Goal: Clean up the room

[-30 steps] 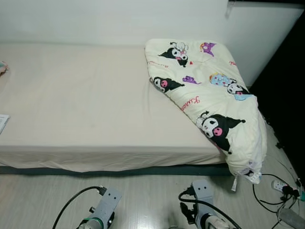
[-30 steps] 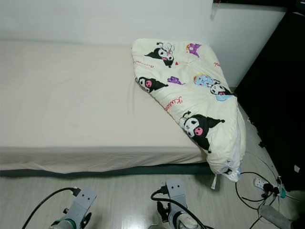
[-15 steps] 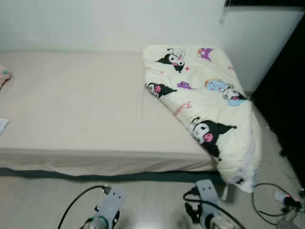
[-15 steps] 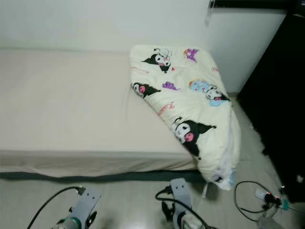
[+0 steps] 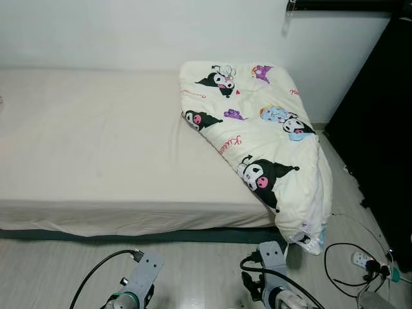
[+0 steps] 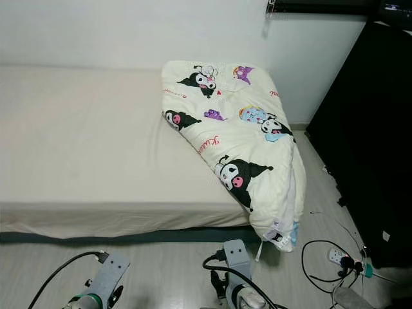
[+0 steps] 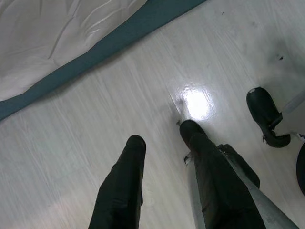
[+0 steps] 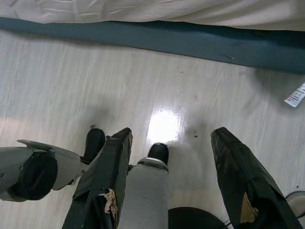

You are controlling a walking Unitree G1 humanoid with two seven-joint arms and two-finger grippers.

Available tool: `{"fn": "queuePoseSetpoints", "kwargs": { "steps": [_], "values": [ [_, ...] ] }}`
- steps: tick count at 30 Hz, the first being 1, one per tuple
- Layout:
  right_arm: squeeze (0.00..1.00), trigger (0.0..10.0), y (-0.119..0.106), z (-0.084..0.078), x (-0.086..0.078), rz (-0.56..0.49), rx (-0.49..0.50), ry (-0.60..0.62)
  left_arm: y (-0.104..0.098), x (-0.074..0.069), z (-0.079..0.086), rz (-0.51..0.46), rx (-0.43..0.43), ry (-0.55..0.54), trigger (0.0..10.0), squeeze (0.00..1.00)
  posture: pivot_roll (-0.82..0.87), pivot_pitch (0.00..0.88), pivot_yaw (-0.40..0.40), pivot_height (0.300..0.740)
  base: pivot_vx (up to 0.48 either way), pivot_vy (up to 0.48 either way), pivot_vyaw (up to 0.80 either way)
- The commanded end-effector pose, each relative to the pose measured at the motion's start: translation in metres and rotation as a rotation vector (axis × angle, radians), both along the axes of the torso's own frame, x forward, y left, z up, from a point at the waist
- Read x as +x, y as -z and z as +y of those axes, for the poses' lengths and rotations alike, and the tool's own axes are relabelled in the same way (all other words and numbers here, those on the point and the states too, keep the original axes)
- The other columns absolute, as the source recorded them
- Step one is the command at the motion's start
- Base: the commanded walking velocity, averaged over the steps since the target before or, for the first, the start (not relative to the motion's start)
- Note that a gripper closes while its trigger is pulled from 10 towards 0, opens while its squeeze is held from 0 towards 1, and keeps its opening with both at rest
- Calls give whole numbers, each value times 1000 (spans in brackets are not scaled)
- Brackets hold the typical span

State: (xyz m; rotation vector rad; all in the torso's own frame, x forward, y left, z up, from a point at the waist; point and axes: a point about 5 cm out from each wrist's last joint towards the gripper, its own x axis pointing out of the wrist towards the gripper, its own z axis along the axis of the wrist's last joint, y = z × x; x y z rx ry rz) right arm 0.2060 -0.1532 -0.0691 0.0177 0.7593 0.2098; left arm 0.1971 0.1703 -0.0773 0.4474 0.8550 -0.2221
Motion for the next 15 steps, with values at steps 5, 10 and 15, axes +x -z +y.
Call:
{"fn": "queuePoseSetpoints", "kwargs": {
  "steps": [5, 10, 15],
  "values": [
    [0, 10000, 3, -1, -4, 19, 6, 15, 1, -4, 14, 30, 13, -20, 10000, 0, -86, 0, 55, 740, 0, 0, 0],
    [0, 10000, 3, -1, -4, 18, 6, 19, -2, -1, 20, 18, 10, -26, 10000, 0, -87, 0, 55, 740, 0, 0, 0],
    [0, 10000, -1, -2, 1, -21, 21, 49, -7, 7, 24, -23, -20, -58, 10000, 0, -88, 0, 53, 740, 0, 0, 0]
  ]
}}
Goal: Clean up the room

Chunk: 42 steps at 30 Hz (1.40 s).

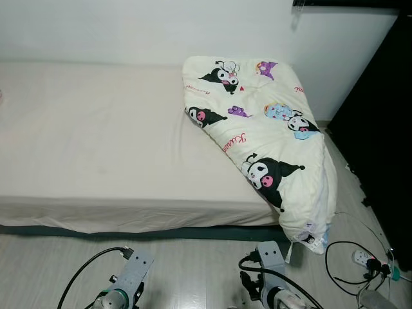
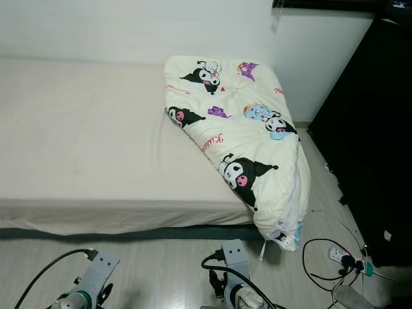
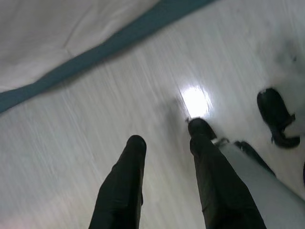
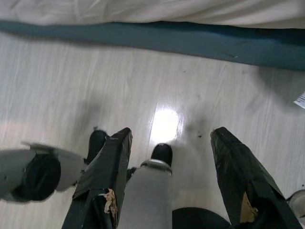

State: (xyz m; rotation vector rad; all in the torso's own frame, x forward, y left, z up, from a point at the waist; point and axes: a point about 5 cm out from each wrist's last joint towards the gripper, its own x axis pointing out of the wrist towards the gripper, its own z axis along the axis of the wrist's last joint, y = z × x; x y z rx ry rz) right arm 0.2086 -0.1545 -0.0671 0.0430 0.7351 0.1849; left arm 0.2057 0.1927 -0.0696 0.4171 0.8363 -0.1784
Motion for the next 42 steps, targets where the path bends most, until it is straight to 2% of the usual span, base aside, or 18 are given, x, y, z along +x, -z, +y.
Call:
{"fn": "queuePoseSetpoints", "kwargs": {
  "steps": [1, 2, 5, 7, 8, 9, 11, 12, 14, 17, 18, 19, 20, 25, 31, 42],
  "values": [
    [0, 10000, -7, -4, 9, -66, 23, 54, -10, 13, 1, -75, -45, -3, 10000, 0, -88, 0, 53, 740, 0, 0, 0],
    [0, 10000, -7, -4, 9, -66, 23, 54, -10, 13, 1, -75, -45, -3, 10000, 0, -88, 0, 53, 740, 0, 0, 0],
    [0, 10000, -25, -10, 28, -208, 18, 90, -29, 36, -11, -226, -68, 142, 10000, 0, -89, 3, 45, 740, 0, 0, 0],
    [0, 10000, -28, -11, 31, -231, 15, 95, -32, 40, -13, -250, -71, 168, 10000, 0, -89, 3, 45, 740, 0, 0, 0],
    [0, 10000, -37, -15, 38, -299, 6, 112, -48, 55, -19, -340, -101, 205, 10000, 0, -93, 12, 35, 740, 0, 0, 0],
    [0, 10000, -37, -15, 38, -299, 6, 112, -48, 55, -19, -340, -101, 205, 10000, 0, -93, 12, 35, 740, 0, 0, 0],
    [0, 10000, -56, -24, 51, -431, -15, 148, -83, 82, -28, -508, -184, 236, 10000, 0, -103, 18, 29, 740, 0, 0, 0],
    [0, 10000, -68, -31, 58, -509, -29, 178, -105, 93, -34, -592, -258, 212, 10000, 0, -112, 22, 26, 740, 0, 0, 0],
    [0, 10000, -81, -39, 64, -584, -45, 213, -125, 99, -40, -663, -348, 171, 10000, 0, -118, 23, 24, 740, 0, 0, 0],
    [0, 10000, -85, -43, 65, -611, -57, 228, -130, 101, -43, -679, -385, 143, 10000, 0, -124, 23, 22, 740, 0, 0, 0],
    [0, 10000, -90, -50, 65, -641, -89, 260, -132, 102, -50, -696, -440, 95, 10000, 0, -134, 23, 18, 735, 0, 0, 0],
    [0, 10000, -90, -50, 65, -641, -89, 260, -132, 102, -50, -696, -440, 95, 10000, 0, -134, 23, 18, 735, 0, 0, 0],
    [0, 10000, -90, -54, 63, -651, -113, 292, -134, 103, -57, -702, -481, 62, 10000, 0, -139, 20, 19, 725, 0, 0, 0],
    [0, 10000, -86, -58, 58, -630, -112, 332, -132, 101, -67, -691, -505, 69, 10000, 0, -143, 20, 23, 705, 0, 0, 0],
    [0, 10000, -85, -60, 54, -632, -118, 359, -133, 92, -73, -637, -527, 89, 10000, 0, -155, 22, 32, 680, 0, 0, 0],
    [0, 10000, -87, -61, 53, -642, -124, 378, -133, 95, -74, -617, -530, 92, 10000, 0, -164, 27, 40, 635, 0, 0, 0]
  ]
}}
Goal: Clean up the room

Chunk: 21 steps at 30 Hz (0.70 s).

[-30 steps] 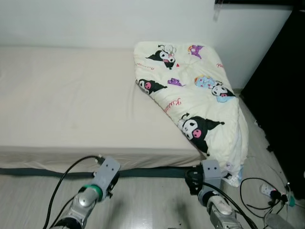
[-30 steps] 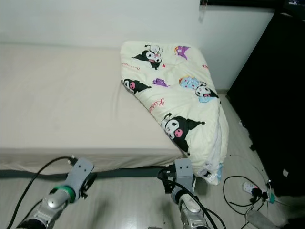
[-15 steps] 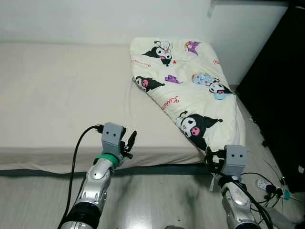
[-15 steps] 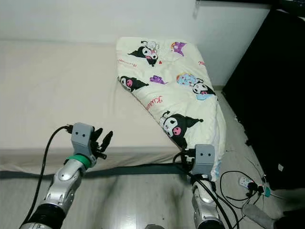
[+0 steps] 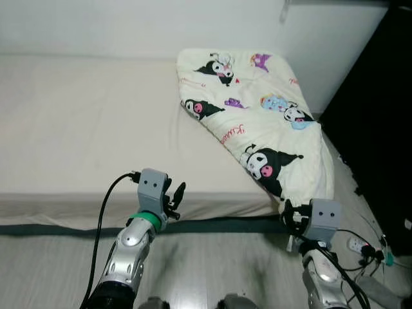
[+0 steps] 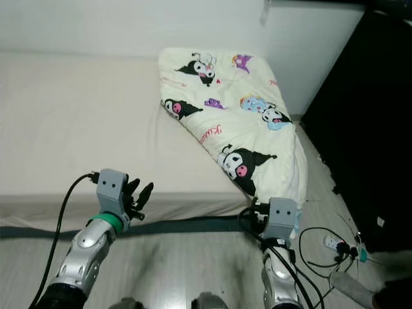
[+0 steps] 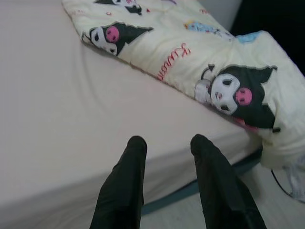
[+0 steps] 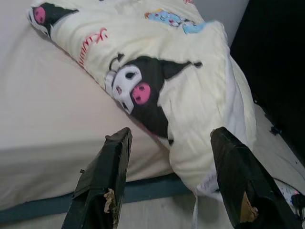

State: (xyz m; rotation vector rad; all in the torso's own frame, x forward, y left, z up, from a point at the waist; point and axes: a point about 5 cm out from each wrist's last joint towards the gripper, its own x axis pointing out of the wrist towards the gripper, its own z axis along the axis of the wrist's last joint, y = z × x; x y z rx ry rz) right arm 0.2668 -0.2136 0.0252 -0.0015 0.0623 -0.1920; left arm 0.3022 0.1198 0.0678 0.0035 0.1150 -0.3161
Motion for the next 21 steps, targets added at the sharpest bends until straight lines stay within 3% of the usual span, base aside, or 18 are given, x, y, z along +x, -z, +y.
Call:
{"fn": "queuePoseSetpoints", "kwargs": {
  "steps": [1, 21],
  "values": [
    [0, 10000, 5, -2, -5, 25, 6, 14, 4, -2, -1, 33, -1, 11, 10000, 0, -164, 27, 40, 630, 0, 0, 0],
    [0, 10000, -9, -7, 7, -22, 10, 40, 5, -6, 6, 59, 12, 15, 10000, 0, -149, 44, 63, 555, 0, 0, 0]
  ]
}}
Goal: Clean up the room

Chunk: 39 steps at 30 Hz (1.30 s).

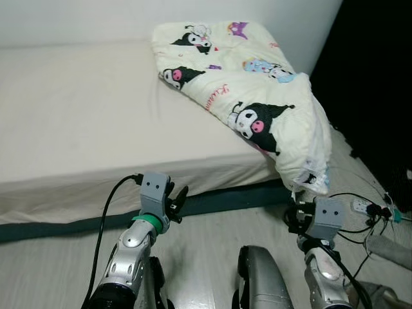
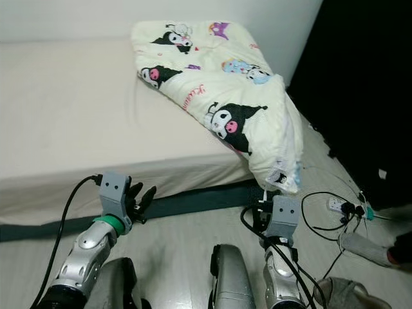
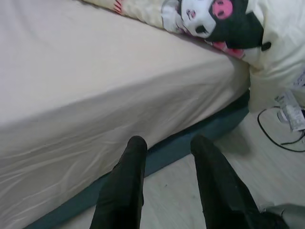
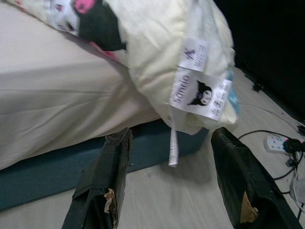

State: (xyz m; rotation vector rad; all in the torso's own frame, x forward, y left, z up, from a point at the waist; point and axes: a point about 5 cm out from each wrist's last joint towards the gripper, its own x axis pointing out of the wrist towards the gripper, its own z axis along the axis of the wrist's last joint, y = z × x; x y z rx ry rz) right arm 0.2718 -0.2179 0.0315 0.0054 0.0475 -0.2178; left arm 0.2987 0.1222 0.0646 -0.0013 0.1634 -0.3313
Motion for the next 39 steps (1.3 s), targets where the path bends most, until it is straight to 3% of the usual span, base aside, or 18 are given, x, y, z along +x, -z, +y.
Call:
{"fn": "queuePoseSetpoints", "kwargs": {
  "steps": [1, 9, 11, 14, 17, 22, 25, 31, 39],
  "values": [
    [0, 10000, -3, -3, 2, -7, 5, 14, 1, -2, 3, 10, 10, 0, 10000, 0, -149, 44, 63, 555, 0, 0, 0],
    [0, 10000, -33, -7, 21, -113, -47, -82, -1, -1, 3, 7, 13, 2, 10000, 0, -145, 52, 74, 530, 0, 0, 0],
    [0, 10000, -54, -6, 33, -180, -59, -153, -5, 1, 3, -2, 9, 1, 10000, 0, -137, 64, 80, 530, 0, 0, 0],
    [0, 10000, -66, -7, 41, -215, -69, -186, -8, 2, 3, -11, 7, -2, 10000, 0, -131, 72, 82, 530, 0, 0, 0],
    [0, 10000, -95, -10, 60, -273, -88, -250, -19, 8, 11, -38, 7, -31, 10000, 0, -114, 102, 92, 530, 0, 0, 0],
    [0, 10000, -103, -23, 72, -257, -51, -190, -31, 12, 29, -64, 27, -81, 10000, 0, -85, 142, 104, 530, 0, 0, 0],
    [0, 10000, -105, -41, 76, -208, -81, -101, -42, 14, 49, -89, 52, -128, 10000, 0, -54, 173, 114, 530, 0, 0, 0],
    [0, 10000, -119, -67, 78, -198, -76, -48, -52, 12, 66, -102, 73, -177, 10000, 0, -7, 206, 130, 530, 0, 0, 0],
    [0, 10000, -131, -72, 86, -200, -23, -64, -60, 8, 79, -100, 94, -214, 10000, 0, 29, 223, 142, 530, 0, 0, 0]
  ]
}}
